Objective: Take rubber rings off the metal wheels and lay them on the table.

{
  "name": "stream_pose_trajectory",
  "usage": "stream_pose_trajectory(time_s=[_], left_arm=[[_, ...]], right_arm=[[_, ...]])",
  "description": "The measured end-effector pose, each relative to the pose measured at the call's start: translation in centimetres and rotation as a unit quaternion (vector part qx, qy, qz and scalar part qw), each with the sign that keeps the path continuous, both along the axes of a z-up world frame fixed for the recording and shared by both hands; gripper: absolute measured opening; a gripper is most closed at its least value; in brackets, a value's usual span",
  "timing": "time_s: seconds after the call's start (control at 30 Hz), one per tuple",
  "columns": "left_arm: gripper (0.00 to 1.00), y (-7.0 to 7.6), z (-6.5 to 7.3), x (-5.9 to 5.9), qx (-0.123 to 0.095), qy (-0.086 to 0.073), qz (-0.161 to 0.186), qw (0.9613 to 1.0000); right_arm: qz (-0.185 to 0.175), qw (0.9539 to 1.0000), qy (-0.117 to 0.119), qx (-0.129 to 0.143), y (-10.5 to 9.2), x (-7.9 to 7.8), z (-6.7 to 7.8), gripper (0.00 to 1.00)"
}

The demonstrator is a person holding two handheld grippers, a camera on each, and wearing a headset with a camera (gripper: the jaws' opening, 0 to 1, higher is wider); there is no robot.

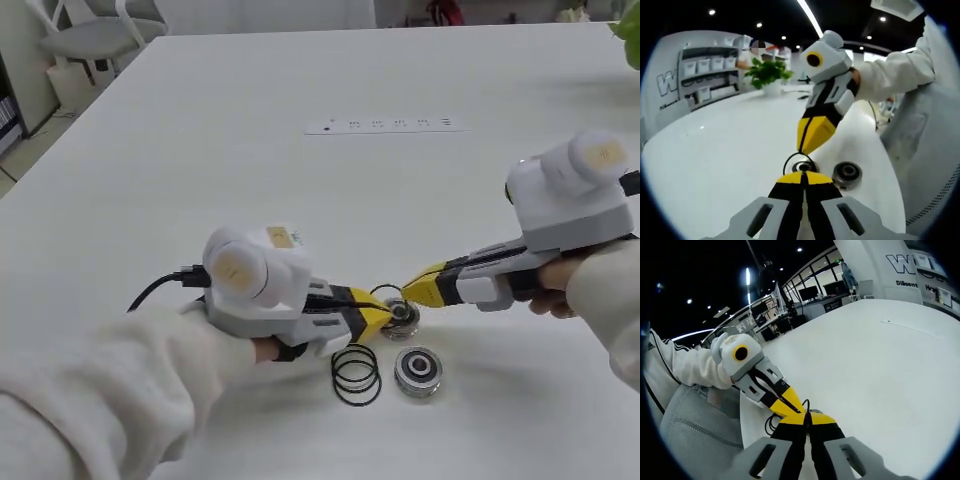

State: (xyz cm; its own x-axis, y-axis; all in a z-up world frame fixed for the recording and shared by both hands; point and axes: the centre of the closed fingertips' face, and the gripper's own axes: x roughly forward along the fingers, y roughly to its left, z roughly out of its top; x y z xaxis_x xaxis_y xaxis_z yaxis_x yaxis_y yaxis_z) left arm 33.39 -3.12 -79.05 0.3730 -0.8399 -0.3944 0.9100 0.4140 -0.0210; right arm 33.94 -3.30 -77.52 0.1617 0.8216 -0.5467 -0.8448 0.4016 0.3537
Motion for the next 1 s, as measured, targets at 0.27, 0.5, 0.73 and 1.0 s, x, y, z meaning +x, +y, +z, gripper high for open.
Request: stream_pose_trajectory(time_s=[0.27,0.5,0.73,1.0], left_arm=[[0.02,-0.09,0.07,0.04,-0.004,0.004,0.007,1.0],[0.02,-0.1,-0.02,0.2,-0.006,0.016,0.012,0.9998],[0.02,-0.11,-0.08,0.14,-0.001,0.022,0.012,0.9997],[0.06,-0.29,-0.02,-0.18,0.016,0.022,0.001,0.9996]], right_arm=[[-0.011,0.9999,0.002,-0.012,-0.45,0.32,-0.38,0.0],[-0.015,0.9998,0.007,-0.012,-0.61,0.41,-0.54,0.0],[-0.017,0.9997,0.013,-0.013,-0.68,0.38,-0.7,0.0],[-0.019,0.9996,0.016,-0.009,-0.74,0.41,-0.5,0.0]])
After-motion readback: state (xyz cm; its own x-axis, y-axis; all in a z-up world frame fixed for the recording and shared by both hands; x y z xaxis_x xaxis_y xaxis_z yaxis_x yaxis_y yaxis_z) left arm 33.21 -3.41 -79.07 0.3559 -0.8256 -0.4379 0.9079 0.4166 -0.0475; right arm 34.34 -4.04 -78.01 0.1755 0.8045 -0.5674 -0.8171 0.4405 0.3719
